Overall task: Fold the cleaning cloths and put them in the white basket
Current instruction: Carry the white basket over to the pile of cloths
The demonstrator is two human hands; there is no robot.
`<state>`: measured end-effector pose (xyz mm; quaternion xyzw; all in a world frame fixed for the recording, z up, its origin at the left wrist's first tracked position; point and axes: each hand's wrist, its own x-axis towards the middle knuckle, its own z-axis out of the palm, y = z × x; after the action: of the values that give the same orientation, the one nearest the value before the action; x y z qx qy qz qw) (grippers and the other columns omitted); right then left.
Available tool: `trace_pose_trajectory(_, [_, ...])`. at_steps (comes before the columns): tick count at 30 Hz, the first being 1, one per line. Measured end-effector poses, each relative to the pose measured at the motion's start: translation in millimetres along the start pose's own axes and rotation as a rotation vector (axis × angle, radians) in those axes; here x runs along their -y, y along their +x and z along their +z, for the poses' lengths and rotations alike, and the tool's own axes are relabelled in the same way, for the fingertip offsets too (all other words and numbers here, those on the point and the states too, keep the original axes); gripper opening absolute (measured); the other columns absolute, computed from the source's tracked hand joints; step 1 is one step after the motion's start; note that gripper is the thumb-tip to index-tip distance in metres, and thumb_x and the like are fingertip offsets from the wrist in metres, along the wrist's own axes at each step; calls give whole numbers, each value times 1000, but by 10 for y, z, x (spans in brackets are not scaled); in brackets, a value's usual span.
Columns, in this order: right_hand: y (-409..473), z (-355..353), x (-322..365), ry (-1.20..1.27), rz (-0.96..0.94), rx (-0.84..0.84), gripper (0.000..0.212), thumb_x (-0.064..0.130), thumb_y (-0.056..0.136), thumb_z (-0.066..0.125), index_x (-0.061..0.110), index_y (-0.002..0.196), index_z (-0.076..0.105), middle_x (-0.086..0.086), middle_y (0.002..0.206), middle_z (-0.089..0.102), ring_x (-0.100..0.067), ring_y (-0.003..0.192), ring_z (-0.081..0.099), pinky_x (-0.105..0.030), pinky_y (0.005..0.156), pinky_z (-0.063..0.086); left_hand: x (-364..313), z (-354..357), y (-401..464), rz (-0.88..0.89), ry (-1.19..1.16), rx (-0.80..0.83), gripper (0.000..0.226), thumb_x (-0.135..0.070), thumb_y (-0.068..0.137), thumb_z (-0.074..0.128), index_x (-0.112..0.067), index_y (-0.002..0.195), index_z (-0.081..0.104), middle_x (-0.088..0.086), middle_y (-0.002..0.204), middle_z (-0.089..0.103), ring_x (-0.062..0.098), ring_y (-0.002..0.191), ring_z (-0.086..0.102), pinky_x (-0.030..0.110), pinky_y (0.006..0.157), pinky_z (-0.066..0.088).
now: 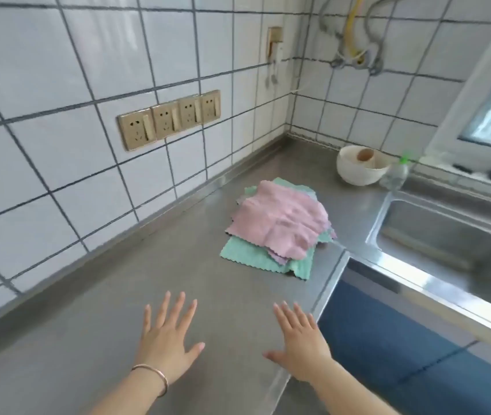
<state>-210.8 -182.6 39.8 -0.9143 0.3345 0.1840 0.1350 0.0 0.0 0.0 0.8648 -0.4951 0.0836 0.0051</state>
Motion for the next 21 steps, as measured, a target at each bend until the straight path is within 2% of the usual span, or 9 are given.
trace_pose_trajectory(2, [-376, 78, -273, 53, 61, -3, 115, 89, 52, 6, 27, 148, -12, 6, 158, -10, -18, 145, -14, -41, 119, -4, -290, -63, 23, 64, -82, 77, 80, -69, 59, 39, -27, 126, 50, 2, 128, 62, 19, 147, -12, 45, 115, -6])
trace_pose_trajectory(4, [-899, 240, -623, 85, 176, -26, 130, 86, 32, -5, 28, 148, -10, 7, 158, -10, -17, 145, -15, -41, 119, -4, -740, -77, 6, 202, -90, 112, 81, -71, 56, 39, -28, 125, 47, 2, 125, 65, 19, 147, -12, 45, 115, -7])
trace_pose_trajectory(6, [-1307, 396, -907, 114, 295, -62, 118, 91, 50, 8, 28, 148, -11, 7, 158, -10, -17, 145, -15, -41, 119, -4, -1143, -103, -13, 329, -114, 143, 83, -74, 55, 38, -28, 124, 46, 1, 123, 66, 19, 147, -12, 44, 116, -9])
trace_pose_trajectory(9, [-2169, 652, -1267, 198, 502, -147, 94, 68, 81, 43, 27, 149, -8, 6, 159, -7, -18, 146, -12, -41, 119, -3, -2026, -260, -97, 571, -134, 68, 77, -79, 72, 21, -27, 124, 45, 1, 131, 54, 20, 147, -11, 43, 116, -13])
trace_pose_trajectory(10, [-2487, 779, -1388, 234, 568, -173, 92, 64, 83, 45, 27, 149, -7, 6, 159, -5, -18, 146, -10, -41, 119, -2, -2377, -347, -201, 653, -140, 77, 77, -78, 75, 16, -26, 124, 45, 1, 132, 50, 19, 147, -12, 43, 116, -13])
trace_pose_trajectory(15, [-4034, 1232, -1790, 332, 799, -221, 87, 61, 85, 46, 29, 149, -5, 3, 159, 2, -19, 147, -4, -40, 119, 4, -3977, -899, -1092, 987, -138, 73, 81, -73, 59, 37, -24, 119, 63, 5, 127, 62, 23, 147, -6, 46, 115, -5])
trace_pose_trajectory(17, [-4694, 1276, -1884, 369, 860, -234, 85, 56, 86, 49, 29, 149, -1, -1, 158, 13, -24, 146, 8, -41, 118, 14, -4552, -1216, -1493, 1111, -116, 40, 80, -74, 62, 35, -26, 121, 61, 4, 130, 61, 26, 146, 1, 48, 111, 0])
trace_pose_trajectory(19, [-5383, 1275, -1981, 381, 894, -316, 74, 48, 89, 51, 29, 149, 10, -4, 150, 32, -30, 135, 33, -43, 110, 31, -5091, -1639, -1924, 1166, -137, 20, 81, -76, 67, 27, -31, 129, 53, 2, 140, 52, 27, 142, 14, 45, 113, -1])
trace_pose_trajectory(21, [-6057, 1244, -2075, 385, 920, -455, 60, 41, 91, 48, 29, 145, 25, -2, 141, 46, -27, 125, 47, -39, 101, 41, -5639, -2006, -2343, 1219, -220, -17, 78, -74, 76, 23, -37, 144, 24, -2, 156, 19, 25, 146, 3, 43, 119, -5])
